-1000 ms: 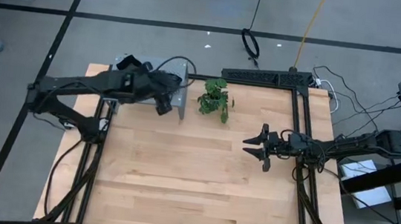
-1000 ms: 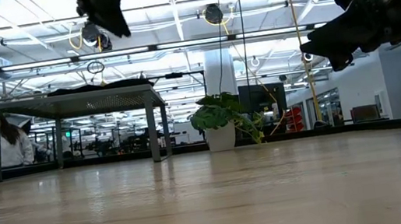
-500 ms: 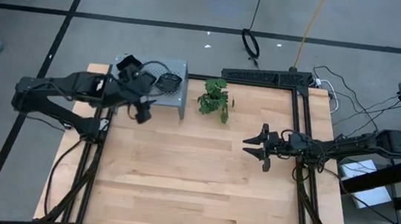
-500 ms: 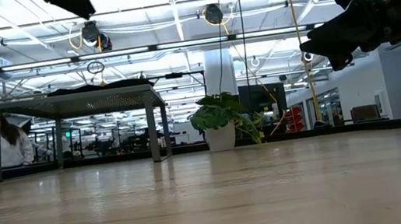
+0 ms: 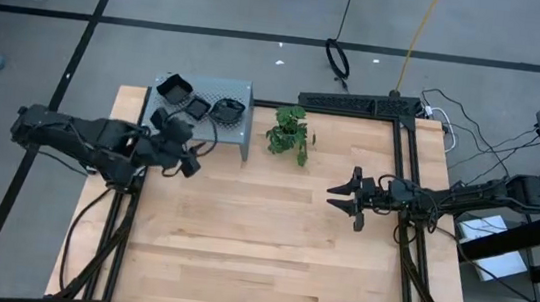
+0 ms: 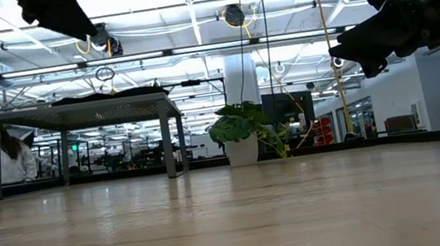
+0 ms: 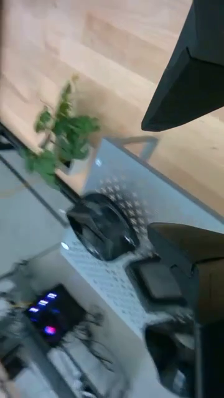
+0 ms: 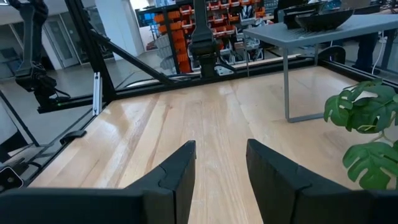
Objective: Pick & Place Mini shaped plates
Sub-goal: Return to Home Position
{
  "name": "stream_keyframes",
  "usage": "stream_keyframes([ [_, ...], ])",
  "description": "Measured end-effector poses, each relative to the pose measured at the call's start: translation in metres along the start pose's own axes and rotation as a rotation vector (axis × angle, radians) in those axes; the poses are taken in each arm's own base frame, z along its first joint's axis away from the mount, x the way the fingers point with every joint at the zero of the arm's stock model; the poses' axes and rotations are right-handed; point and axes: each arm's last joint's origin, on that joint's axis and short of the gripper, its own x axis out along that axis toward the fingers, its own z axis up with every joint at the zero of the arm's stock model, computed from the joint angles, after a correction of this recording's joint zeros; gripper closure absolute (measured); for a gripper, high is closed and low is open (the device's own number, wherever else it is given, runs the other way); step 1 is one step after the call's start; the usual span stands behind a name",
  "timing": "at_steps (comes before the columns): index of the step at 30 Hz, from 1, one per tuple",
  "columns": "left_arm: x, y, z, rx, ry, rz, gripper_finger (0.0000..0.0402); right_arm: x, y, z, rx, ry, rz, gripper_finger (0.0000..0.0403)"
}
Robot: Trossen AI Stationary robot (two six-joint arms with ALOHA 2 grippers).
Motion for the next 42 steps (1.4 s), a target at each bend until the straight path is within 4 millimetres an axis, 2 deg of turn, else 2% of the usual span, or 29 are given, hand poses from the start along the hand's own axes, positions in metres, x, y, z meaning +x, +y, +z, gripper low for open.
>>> stream_keyframes([
  [5, 0.011, -0.002, -0.023, -0.018, -0.107, -0.049, 0.0144, 0.0, 0.0, 0.0, 0.0, 0.0, 0.0, 0.0273],
  [11, 0.03, -0.007, -0.051, -0.042, -0.202, -0.188, 0.0144, 0.0, 0.0, 0.0, 0.0, 0.0, 0.0, 0.0273],
  [21, 0.061, -0.014, -0.075, -0.133, -0.467, -0.439, 0.0144, 0.0, 0.0, 0.0, 0.0, 0.0, 0.0, 0.0273],
  [27, 0.073, -0.011, -0.094, -0.168, -0.511, -0.484, 0.0144, 0.0, 0.0, 0.0, 0.0, 0.0, 0.0, 0.0273],
  [33, 0.077, -0.009, -0.106, -0.115, -0.556, -0.459, 0.0144, 0.0, 0.0, 0.0, 0.0, 0.0, 0.0, 0.0273],
  [42, 0.073, -0.006, -0.104, -0.018, -0.615, -0.427, 0.0144, 0.0, 0.0, 0.0, 0.0, 0.0, 0.001, 0.0273],
])
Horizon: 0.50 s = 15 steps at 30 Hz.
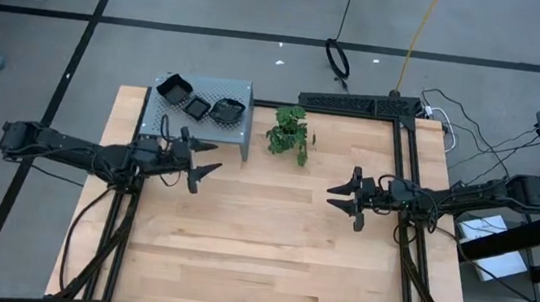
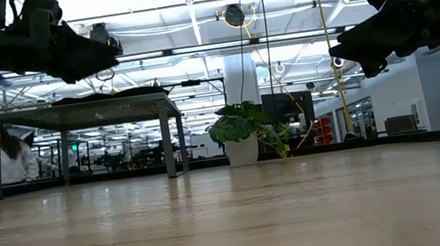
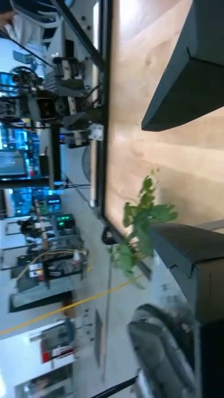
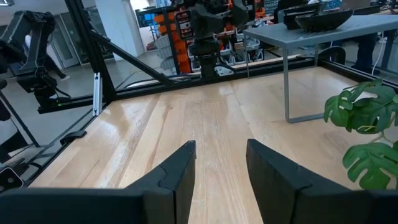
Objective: Pick & Place Mini shaped plates
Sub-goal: Return to Home Position
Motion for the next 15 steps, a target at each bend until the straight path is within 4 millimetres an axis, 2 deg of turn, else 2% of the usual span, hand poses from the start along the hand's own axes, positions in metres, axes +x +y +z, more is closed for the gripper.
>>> stream_keyframes([
  [8, -0.011, 0.0, 0.012, 0.066, -0.083, -0.017, 0.0144, 0.0, 0.0, 0.0, 0.0, 0.0, 0.0, 0.0273],
  [15, -0.03, 0.004, 0.022, 0.071, -0.143, -0.026, 0.0144, 0.0, 0.0, 0.0, 0.0, 0.0, 0.0, 0.0273],
])
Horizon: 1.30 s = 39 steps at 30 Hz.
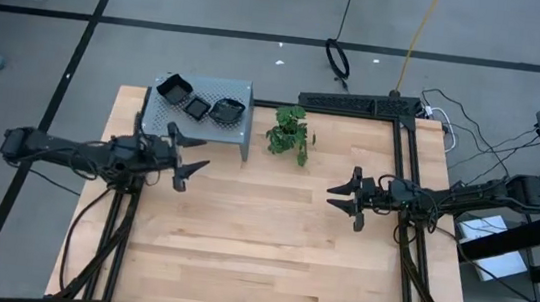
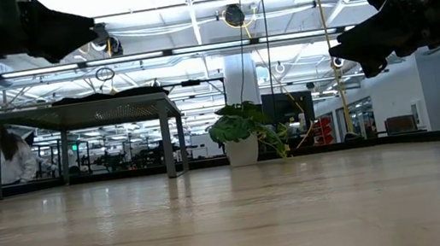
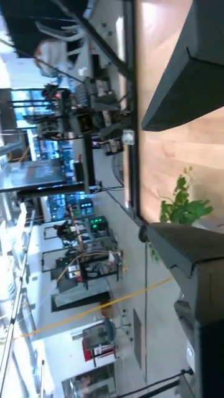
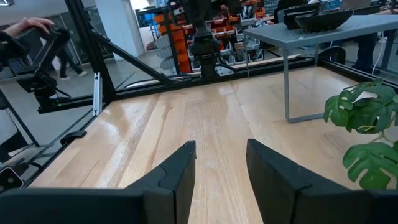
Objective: Pick & Place Mini shaped plates
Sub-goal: Return to Home Position
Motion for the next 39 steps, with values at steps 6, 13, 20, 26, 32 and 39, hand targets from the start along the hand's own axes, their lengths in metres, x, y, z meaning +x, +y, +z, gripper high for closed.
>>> stream_keyframes([
  [6, -0.015, 0.006, 0.009, -0.018, -0.061, 0.011, 0.0144, 0.0, 0.0, 0.0, 0.0, 0.0, 0.0, 0.0273],
  [13, -0.028, 0.012, 0.017, -0.037, -0.133, 0.055, 0.0144, 0.0, 0.0, 0.0, 0.0, 0.0, 0.0, 0.0273],
  [20, -0.035, 0.014, 0.018, -0.021, -0.159, 0.062, 0.0144, 0.0, 0.0, 0.0, 0.0, 0.0, 0.0, 0.0273],
  [26, -0.039, 0.012, -0.003, -0.031, -0.197, 0.084, 0.0144, 0.0, 0.0, 0.0, 0.0, 0.0, 0.0, 0.0273],
  [32, -0.043, 0.012, -0.015, -0.047, -0.249, 0.1, 0.0144, 0.0, 0.0, 0.0, 0.0, 0.0, 0.0, 0.0273],
  [39, -0.043, 0.013, -0.018, -0.041, -0.21, 0.129, 0.0144, 0.0, 0.0, 0.0, 0.0, 0.0, 0.0, 0.0273],
])
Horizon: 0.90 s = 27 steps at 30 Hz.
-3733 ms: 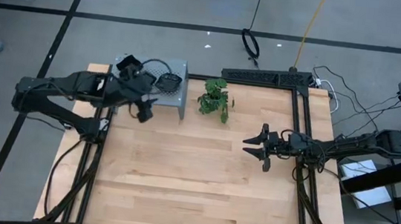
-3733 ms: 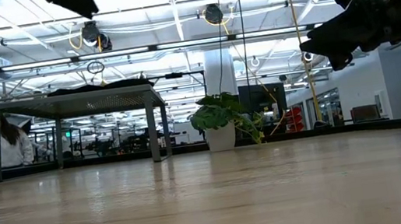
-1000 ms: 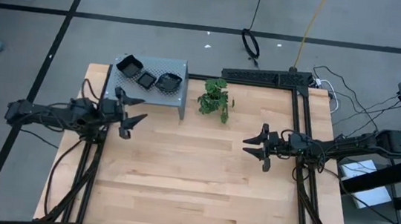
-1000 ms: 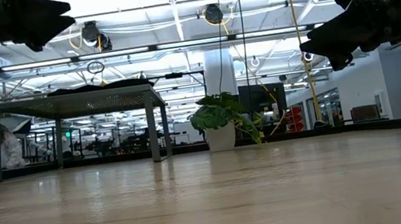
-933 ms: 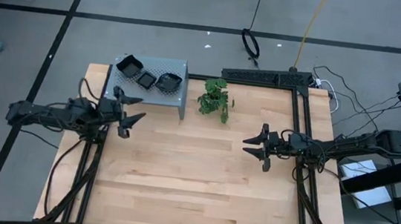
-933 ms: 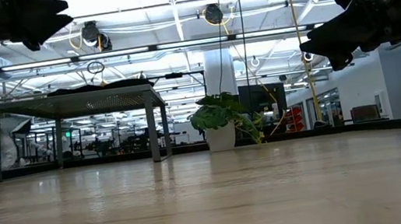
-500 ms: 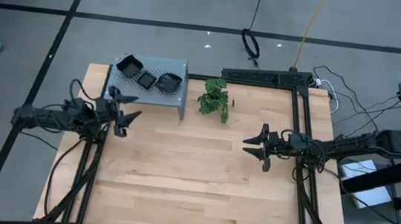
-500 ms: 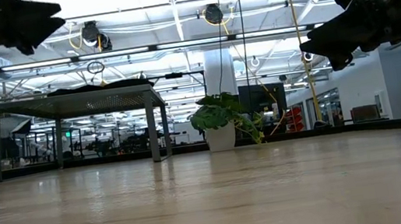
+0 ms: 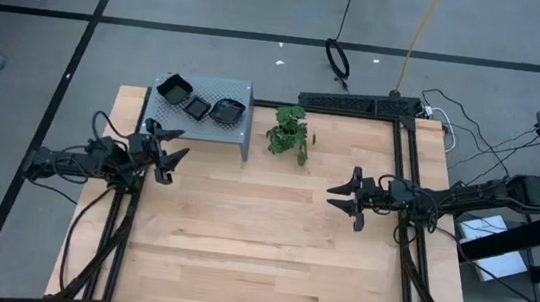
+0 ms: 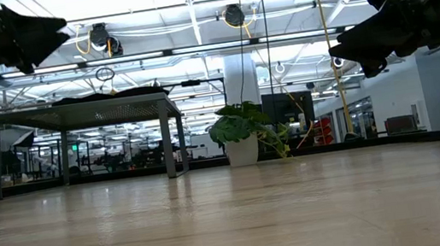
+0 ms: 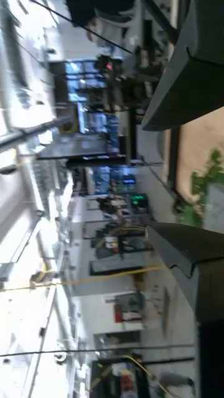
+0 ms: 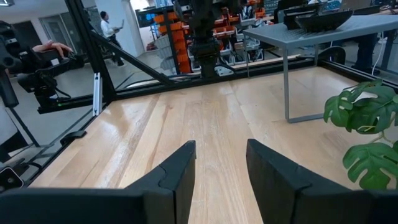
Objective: Pick & Place Mini shaped plates
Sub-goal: Return to Home Position
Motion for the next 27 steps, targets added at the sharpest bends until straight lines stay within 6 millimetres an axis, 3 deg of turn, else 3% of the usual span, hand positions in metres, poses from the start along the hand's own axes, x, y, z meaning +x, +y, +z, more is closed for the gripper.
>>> stream_keyframes([
  [13, -0.002, -0.003, -0.018, 0.031, 0.179, -0.021, 0.0144, 0.0, 0.0, 0.0, 0.0, 0.0, 0.001, 0.0273],
  [27, -0.002, -0.003, -0.02, 0.038, 0.2, -0.025, 0.0144, 0.0, 0.0, 0.0, 0.0, 0.0, 0.0, 0.0273],
])
